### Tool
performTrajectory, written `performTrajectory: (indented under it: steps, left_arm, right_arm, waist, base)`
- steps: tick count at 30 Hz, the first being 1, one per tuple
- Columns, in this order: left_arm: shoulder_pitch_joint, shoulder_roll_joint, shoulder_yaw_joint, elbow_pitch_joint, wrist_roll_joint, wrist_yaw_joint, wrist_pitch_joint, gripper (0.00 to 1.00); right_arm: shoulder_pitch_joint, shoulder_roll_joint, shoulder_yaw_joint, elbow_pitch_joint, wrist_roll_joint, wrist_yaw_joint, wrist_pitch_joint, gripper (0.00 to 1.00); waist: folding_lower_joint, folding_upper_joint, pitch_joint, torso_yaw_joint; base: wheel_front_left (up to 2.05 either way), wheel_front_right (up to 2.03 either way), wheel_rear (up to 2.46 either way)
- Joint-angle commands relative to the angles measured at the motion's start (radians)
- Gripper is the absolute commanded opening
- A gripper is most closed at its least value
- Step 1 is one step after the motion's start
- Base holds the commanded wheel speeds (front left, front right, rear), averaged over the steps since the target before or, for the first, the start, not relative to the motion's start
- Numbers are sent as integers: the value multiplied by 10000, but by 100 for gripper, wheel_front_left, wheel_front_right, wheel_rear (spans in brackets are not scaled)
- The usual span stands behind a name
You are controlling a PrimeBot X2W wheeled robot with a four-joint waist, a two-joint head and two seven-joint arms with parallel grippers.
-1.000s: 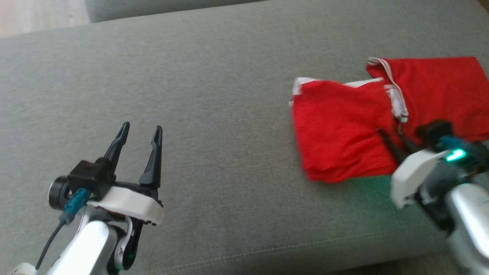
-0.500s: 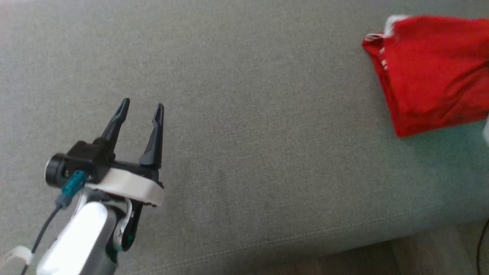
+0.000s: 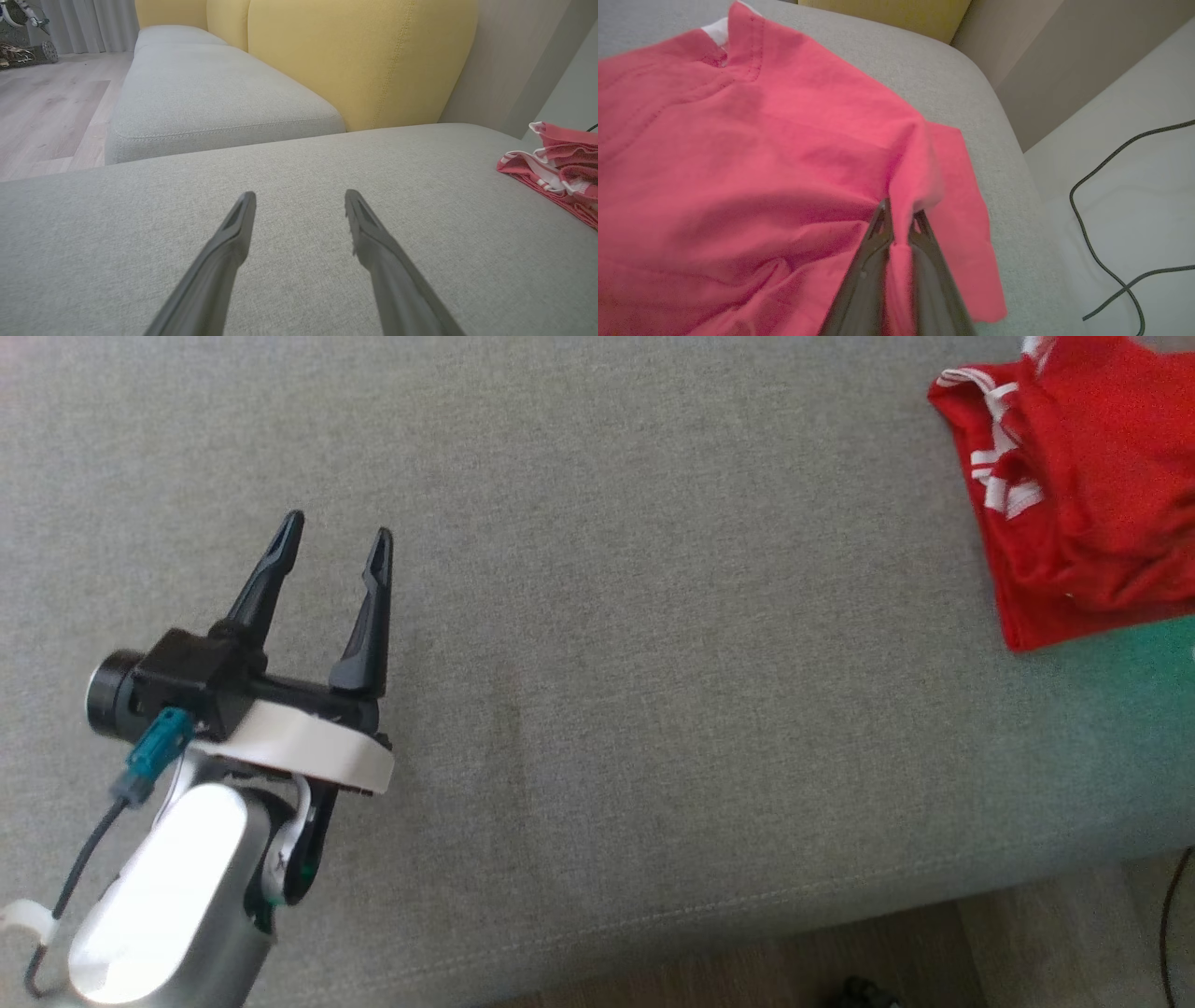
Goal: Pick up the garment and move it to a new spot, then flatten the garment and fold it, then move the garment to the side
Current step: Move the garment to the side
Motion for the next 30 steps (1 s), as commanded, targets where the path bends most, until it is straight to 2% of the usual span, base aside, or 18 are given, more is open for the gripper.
performTrajectory:
  steps: [1,8,16,17,18,19,26,30]
  left_arm:
    - [-428,337,403,-356,105,-62,33,100]
    - [-658,388,377,-344,109,-124,50,100]
    - [-760,284,349,-230,59,-145,-38,100]
    - [-755,268,352,-212,50,-140,-56,100]
    - [-746,252,352,-188,40,-140,-76,100]
    - [-727,236,355,-161,29,-134,-95,100]
    - [-398,166,423,64,-90,-81,-224,100]
    - [-56,135,476,170,-191,-12,-273,100]
  right_arm:
    - [-301,-259,102,42,79,-9,-252,0]
    - [-944,-346,777,749,-8,-9,-1680,0]
    - [-1391,-272,806,1864,34,-9,-1877,0]
    - [-1431,-271,852,1966,64,-9,-1936,18]
    - [-1454,-223,842,2055,131,-9,-2000,46]
    - [-1451,-187,810,2162,152,-9,-1999,100]
    - [-1108,123,-85,2196,-147,-9,-2323,100]
    - [-455,562,-695,1287,-317,-9,-2437,100]
  waist:
    - [0,0,130,17]
    - [0,0,343,112]
    - [0,0,419,384]
    - [0,0,412,418]
    - [0,0,389,449]
    - [0,0,352,470]
    - [0,0,-218,460]
    - [0,0,-791,400]
  base:
    - [0,0,0]
    - [0,0,0]
    - [0,0,0]
    - [0,0,0]
    - [0,0,0]
    - [0,0,0]
    - [0,0,0]
    - [0,0,0]
